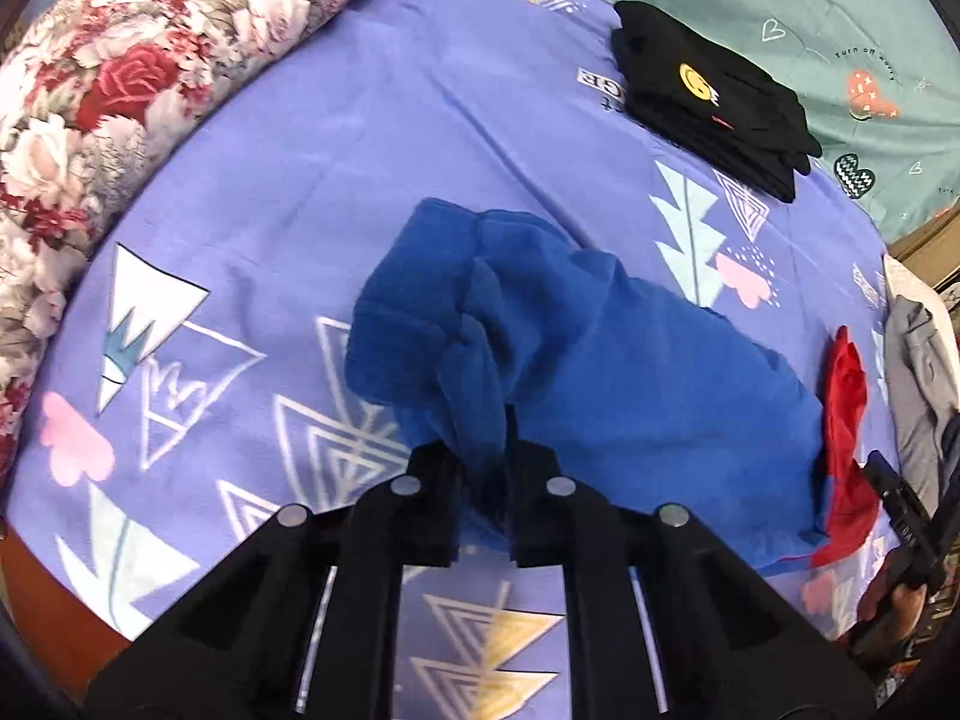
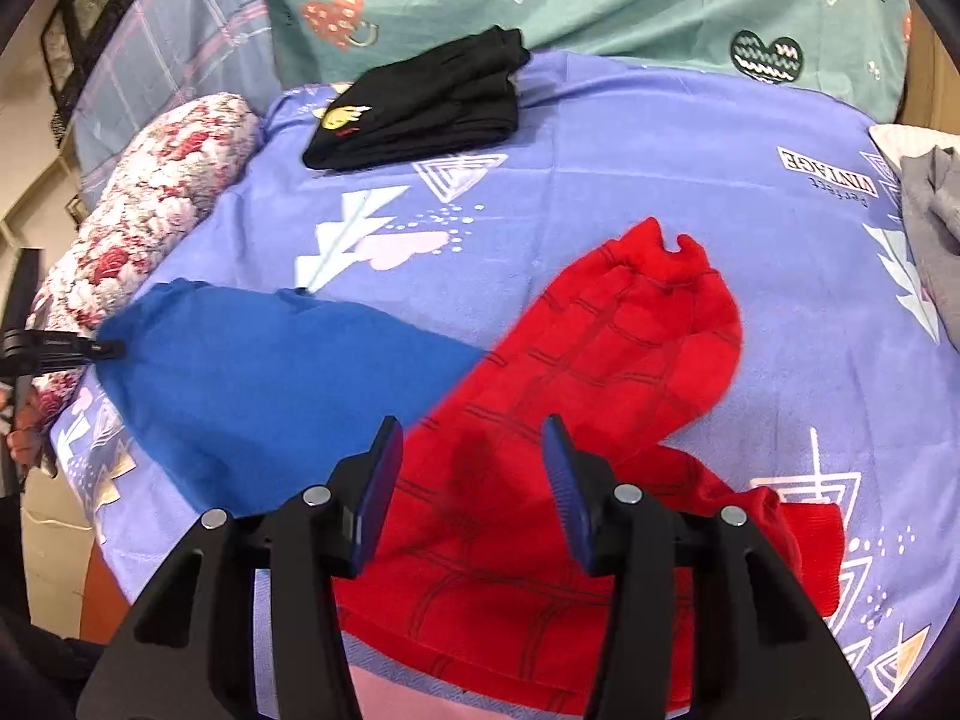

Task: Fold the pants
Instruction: 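Move the open right gripper over the red legs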

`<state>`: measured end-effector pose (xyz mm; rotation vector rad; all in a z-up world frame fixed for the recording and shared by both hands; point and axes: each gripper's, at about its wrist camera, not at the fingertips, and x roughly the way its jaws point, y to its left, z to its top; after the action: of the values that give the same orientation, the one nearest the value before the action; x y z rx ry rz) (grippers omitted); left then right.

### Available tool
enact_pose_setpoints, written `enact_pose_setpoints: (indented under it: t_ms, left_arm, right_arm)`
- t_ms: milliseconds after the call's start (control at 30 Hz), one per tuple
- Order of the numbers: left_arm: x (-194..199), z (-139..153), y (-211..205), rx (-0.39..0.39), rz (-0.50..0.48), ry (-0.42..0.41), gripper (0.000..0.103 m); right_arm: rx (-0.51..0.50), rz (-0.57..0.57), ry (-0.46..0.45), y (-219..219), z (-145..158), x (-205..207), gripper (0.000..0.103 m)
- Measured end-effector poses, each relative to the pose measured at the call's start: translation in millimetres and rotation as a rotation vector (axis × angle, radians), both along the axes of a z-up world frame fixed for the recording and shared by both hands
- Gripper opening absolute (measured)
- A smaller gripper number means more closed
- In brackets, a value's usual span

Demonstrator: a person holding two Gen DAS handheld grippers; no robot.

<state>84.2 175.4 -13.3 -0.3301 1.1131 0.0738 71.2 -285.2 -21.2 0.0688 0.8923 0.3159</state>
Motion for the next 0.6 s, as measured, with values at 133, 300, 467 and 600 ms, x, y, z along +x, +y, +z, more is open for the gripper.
enact_pose_setpoints:
  t_ms: [133, 300, 467, 600]
  left_arm:
    - [9, -45, -1, 0.049, -0.011, 0.128, 0.021]
    - [5, -33, -2, 0.125, 0.005, 0.085, 0.088]
    - [-16, -5, 7, 0.095, 0.062, -0.05, 0.087]
    - [-28, -5, 5, 0.041, 0.098, -0.088, 0.088]
  right_arm:
    - [-0.021, -0.097, 0.012, -10, 1, 12, 0.051]
    - [-0.048, -0.208, 0.028, -19, 10, 42, 0.07]
    - [-0.185, -0.214, 0.08, 10, -6, 99, 0.071]
    - [-0.247, -0.258, 0.155, 17, -32, 135, 0.071]
